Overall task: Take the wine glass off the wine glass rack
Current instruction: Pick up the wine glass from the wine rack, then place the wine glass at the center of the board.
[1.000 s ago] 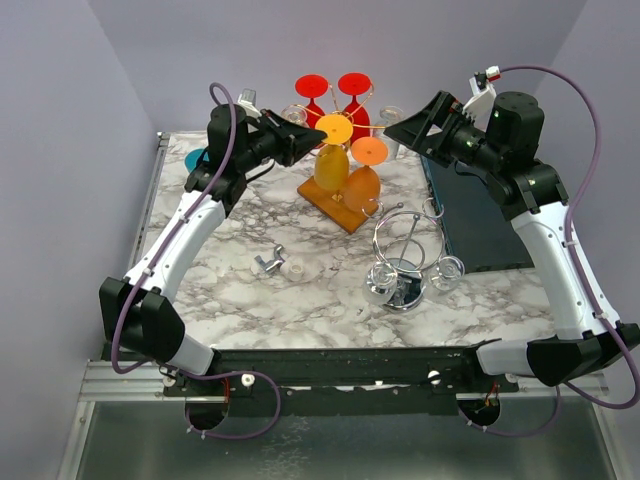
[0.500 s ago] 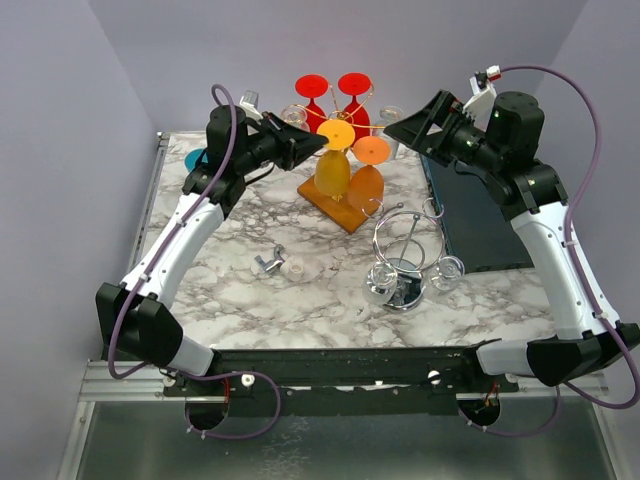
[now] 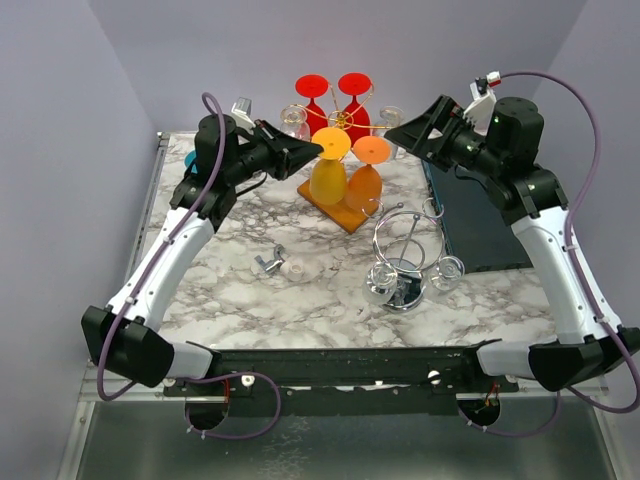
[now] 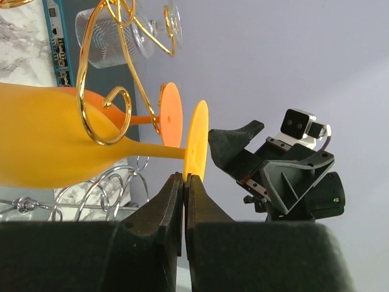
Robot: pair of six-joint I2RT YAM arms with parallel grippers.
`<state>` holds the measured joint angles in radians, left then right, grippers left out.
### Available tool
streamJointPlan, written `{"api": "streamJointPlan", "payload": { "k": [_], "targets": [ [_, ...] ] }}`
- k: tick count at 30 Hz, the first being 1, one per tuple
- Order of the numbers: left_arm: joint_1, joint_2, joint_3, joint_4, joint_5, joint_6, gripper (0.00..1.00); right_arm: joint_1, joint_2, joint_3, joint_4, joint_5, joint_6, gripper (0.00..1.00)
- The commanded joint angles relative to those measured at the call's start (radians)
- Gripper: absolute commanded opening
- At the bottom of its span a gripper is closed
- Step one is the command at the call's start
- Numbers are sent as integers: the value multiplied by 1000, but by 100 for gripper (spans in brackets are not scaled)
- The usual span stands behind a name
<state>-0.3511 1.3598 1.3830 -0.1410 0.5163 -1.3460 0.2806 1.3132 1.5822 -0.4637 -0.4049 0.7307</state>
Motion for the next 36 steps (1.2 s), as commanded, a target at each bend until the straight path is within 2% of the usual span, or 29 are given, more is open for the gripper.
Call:
{"api": "streamJointPlan", "payload": {
  "k": [1,12,19,26,31,36],
  "targets": [
    [-5,-56,-28,-26,32,-2,0,3,-35,-19,27,7,11,98],
    [-6,-181,14,-155,1,-27,0,3,-63,-7,9,-8,16,99],
    [-6,-228,108,-202,-19,-58,0,11,-76,-3,69,-92,39,99],
    [-5,-170,297,-206,-19,-70,0,168,39,148,92,-86,20,99],
    [-3,-108,405,-142,3,-111,0,187,98,231,141,-105,44,99],
    [23,-71,397,38,55,-230,0,187,115,256,196,-118,69,99]
  ]
}}
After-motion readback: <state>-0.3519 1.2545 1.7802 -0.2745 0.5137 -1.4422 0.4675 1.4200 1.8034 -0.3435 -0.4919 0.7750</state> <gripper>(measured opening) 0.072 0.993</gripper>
